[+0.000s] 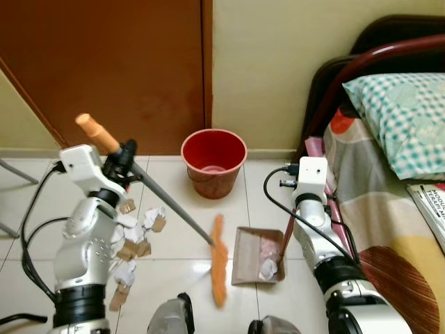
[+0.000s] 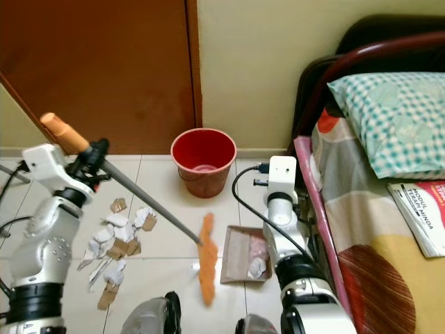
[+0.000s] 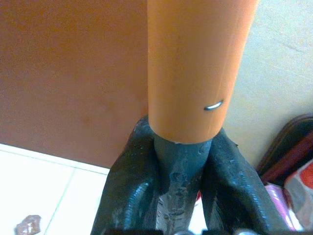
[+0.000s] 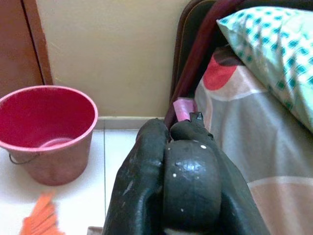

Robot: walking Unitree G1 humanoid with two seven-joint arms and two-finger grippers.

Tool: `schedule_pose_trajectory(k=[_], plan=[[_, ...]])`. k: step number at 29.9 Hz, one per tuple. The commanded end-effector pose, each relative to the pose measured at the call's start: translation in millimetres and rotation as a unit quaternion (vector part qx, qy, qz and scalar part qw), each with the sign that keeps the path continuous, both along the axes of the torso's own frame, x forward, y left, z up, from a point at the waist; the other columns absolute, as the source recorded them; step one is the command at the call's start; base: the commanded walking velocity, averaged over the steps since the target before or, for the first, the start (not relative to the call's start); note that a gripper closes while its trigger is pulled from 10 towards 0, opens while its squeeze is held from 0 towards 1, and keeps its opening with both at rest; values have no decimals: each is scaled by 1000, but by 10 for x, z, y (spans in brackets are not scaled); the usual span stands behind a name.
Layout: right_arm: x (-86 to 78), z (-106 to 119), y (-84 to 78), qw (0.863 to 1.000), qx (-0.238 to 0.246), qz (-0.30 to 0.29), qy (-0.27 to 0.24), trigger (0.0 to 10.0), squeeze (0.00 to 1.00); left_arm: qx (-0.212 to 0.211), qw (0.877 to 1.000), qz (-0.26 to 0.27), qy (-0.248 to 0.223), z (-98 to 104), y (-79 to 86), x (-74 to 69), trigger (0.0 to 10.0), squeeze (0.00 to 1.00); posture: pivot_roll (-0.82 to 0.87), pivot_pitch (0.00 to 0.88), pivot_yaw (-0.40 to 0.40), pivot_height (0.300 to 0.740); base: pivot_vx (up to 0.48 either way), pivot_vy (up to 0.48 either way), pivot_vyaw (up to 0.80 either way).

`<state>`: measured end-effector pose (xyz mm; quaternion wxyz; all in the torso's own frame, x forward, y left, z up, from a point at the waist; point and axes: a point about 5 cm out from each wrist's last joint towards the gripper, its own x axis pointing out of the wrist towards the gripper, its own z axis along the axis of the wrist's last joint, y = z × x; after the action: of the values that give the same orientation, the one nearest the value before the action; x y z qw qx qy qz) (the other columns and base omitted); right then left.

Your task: Sweep floor

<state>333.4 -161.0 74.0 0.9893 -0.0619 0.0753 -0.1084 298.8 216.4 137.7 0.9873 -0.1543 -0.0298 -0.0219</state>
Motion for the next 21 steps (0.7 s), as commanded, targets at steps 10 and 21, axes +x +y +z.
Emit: schedule_pose_trajectory(k=[10, 21], plan=[[-110, 299, -87, 990, 67, 70, -98, 10000, 0, 149, 987, -46, 48, -461, -25, -341, 10000, 0, 52, 75, -4, 740, 0, 0, 0], [-60, 741, -37, 971, 122, 157, -132, 10000, 0, 230, 968, 63, 73, -563, 176, -327, 10000, 0, 36, 62, 0, 740, 0, 0, 0]])
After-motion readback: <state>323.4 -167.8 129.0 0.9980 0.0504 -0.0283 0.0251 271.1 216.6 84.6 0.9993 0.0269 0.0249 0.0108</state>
